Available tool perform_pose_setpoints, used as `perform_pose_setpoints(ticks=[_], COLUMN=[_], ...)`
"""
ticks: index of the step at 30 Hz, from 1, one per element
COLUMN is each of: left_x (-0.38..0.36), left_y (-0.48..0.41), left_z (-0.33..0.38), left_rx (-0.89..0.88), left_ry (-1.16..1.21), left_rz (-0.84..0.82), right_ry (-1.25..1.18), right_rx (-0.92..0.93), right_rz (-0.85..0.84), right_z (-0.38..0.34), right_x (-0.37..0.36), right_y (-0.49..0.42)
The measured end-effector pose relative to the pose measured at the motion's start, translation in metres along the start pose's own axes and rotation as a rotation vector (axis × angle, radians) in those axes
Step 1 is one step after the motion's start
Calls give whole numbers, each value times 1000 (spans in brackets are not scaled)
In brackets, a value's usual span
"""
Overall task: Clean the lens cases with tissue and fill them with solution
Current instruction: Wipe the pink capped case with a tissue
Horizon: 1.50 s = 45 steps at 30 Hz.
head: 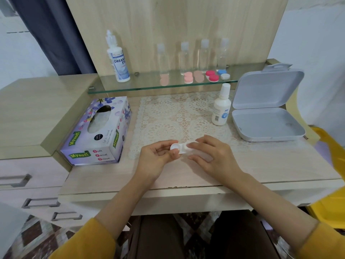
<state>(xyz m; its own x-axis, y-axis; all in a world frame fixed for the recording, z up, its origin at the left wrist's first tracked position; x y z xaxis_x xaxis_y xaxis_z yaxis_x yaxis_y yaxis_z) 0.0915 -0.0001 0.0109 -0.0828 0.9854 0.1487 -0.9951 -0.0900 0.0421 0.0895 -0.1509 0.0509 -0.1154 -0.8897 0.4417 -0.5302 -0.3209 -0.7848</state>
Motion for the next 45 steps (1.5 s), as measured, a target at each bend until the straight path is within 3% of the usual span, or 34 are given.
perform_pose_setpoints(ticks=[5,9,15,29,45], left_x=[-5,-3,-9,-8,-8], left_y=[-1,-4,-1,-7,-7], left_z=[-3,4,17,15,11], left_rx=[5,-80,-284,-358,-327], left_ry=[-6,-257,-444,-456,-403], left_rz=[-28,-34,29,51,33], right_ry=[-29,-60,-52,-23,8], right_rx=[-18,-30,-46,-16,14], right_rz=[-10,-10,-1,40,46], right_z=[8,10,13,11,9], right_x=[-6,-6,-8,-7,-7], right_y=[3,3,3,4,6])
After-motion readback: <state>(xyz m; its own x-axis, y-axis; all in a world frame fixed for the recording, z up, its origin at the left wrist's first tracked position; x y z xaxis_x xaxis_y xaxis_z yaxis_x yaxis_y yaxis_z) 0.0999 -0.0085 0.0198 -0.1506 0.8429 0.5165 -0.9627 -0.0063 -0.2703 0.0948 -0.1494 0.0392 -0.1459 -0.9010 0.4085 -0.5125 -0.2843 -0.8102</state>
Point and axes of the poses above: each hand's wrist, its own y-axis away from the middle knuckle, its own x-axis out of the back of the hand, z = x × y, the point moved 9 cm from there along -y, towards the middle knuckle, and after that the axes turned 15 degrees about -y, right-handed, at the moved point
